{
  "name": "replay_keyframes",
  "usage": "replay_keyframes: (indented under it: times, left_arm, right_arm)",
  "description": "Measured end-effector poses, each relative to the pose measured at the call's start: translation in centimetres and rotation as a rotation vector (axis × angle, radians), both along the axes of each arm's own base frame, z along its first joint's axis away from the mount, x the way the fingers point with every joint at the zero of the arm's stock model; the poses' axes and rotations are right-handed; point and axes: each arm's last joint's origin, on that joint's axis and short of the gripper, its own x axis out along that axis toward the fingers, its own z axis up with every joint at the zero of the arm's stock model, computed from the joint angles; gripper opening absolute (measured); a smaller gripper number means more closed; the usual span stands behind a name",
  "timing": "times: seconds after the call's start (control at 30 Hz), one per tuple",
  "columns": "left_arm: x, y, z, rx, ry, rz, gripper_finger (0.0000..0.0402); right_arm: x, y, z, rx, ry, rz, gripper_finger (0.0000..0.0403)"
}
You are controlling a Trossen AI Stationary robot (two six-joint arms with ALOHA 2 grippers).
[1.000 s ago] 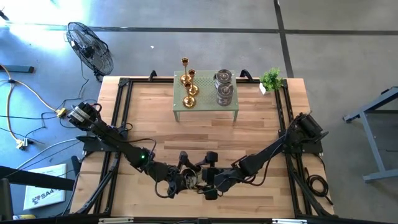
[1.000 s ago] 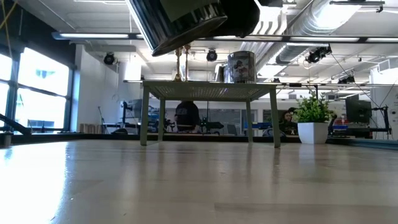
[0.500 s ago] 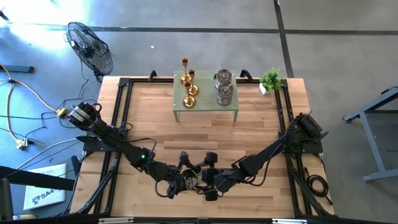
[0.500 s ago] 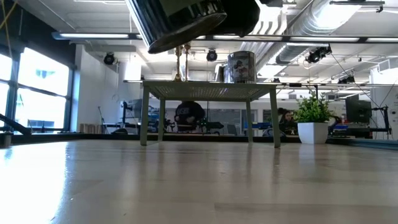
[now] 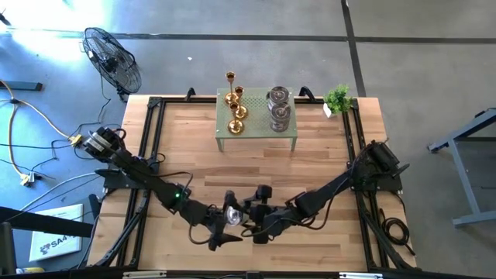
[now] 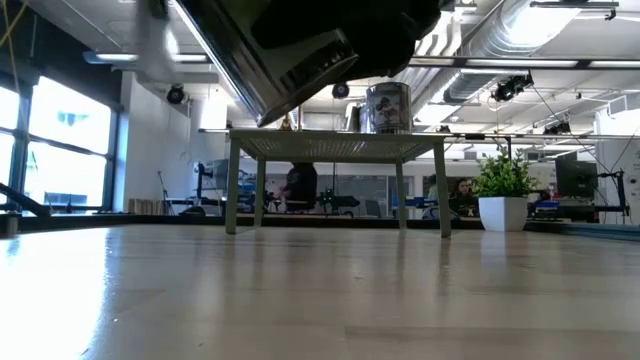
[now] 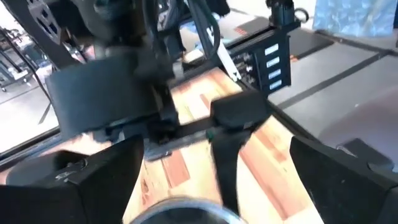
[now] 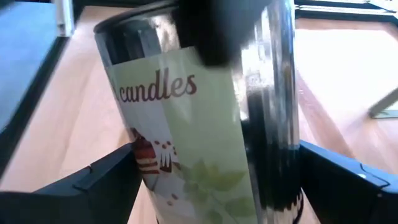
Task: Pick & Place candle stick holders
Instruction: Put the silver scented candle on the shelf aligned with the other silver scented candles
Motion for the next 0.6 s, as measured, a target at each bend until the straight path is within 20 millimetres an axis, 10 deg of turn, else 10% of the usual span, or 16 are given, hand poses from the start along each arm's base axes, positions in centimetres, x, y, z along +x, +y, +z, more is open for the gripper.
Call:
replay_keyframes:
  times: [0.6]
  left_arm:
    - [-7.1,-2.4,6.3,0.045,-0.194,0.056,0.0399]
  right_arm:
    - [-2.8,1.3,1.3,-0.163,0.003,-0.143,0.0369]
